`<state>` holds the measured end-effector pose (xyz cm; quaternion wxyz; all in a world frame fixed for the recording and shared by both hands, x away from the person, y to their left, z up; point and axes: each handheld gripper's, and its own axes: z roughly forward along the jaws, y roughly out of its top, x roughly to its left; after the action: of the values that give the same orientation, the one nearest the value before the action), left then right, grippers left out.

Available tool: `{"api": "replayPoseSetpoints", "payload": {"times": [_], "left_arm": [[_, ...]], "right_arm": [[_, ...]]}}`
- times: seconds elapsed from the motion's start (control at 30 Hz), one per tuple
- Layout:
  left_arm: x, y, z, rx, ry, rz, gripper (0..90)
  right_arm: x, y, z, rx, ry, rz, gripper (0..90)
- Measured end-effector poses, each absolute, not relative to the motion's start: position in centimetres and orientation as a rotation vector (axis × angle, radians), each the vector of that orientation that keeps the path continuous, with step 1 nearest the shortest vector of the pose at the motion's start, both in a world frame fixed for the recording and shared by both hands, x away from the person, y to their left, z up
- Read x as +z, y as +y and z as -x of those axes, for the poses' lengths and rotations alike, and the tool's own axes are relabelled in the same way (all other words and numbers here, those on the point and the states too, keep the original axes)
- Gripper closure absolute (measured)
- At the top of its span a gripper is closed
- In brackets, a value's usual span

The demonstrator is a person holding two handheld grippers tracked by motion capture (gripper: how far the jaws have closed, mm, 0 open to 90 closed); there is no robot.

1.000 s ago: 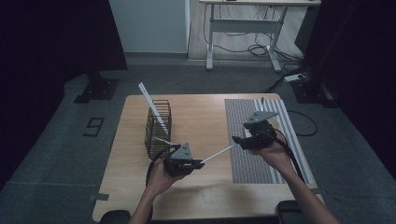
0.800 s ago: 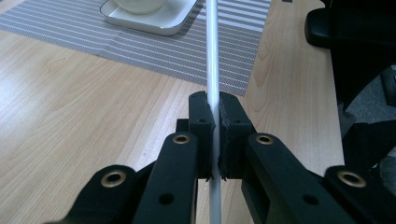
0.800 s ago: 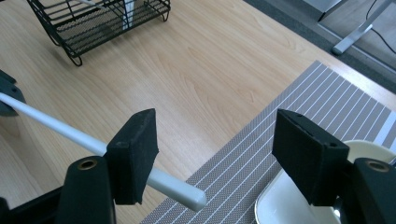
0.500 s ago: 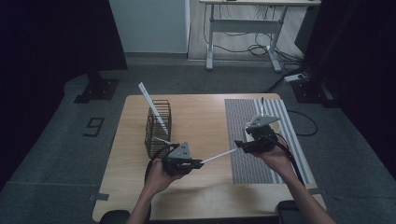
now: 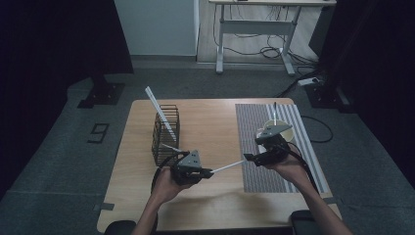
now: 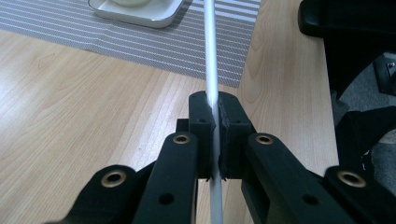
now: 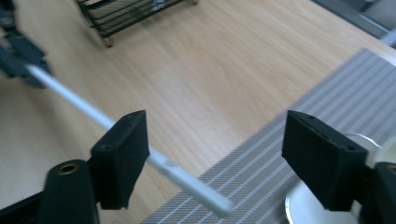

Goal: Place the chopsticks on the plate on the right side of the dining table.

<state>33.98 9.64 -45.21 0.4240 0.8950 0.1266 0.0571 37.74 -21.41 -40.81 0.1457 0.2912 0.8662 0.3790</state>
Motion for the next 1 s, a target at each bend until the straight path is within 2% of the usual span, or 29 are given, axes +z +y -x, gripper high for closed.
{"api": "replayPoseSetpoints", "payload": {"times": [0.23,0.3,0.6,0.77,1.0], "left_arm": [[-44.7,9.5,-34.1,0.136,0.31,-2.247,86.1],[-44.6,9.4,-34.1,0.133,0.305,-2.247,86.1],[-44.6,9.1,-34.2,0.122,0.297,-2.267,86.1],[-44.6,9.0,-34.1,0.129,0.288,-2.275,85.9],[-44.3,9.1,-33.8,0.213,0.284,-2.24,82.6]], "right_arm": [[-41.3,-20.1,-37.0,1.099,2.59,-0.715,17.1],[-41.5,-19.7,-36.8,1.071,2.605,-0.691,21.0],[-42.3,-18.4,-36.3,0.994,2.679,-0.544,52.8],[-42.4,-18.2,-36.1,0.962,2.697,-0.509,57.5],[-42.0,-18.5,-36.1,0.957,2.746,-0.5,64.2]]}}
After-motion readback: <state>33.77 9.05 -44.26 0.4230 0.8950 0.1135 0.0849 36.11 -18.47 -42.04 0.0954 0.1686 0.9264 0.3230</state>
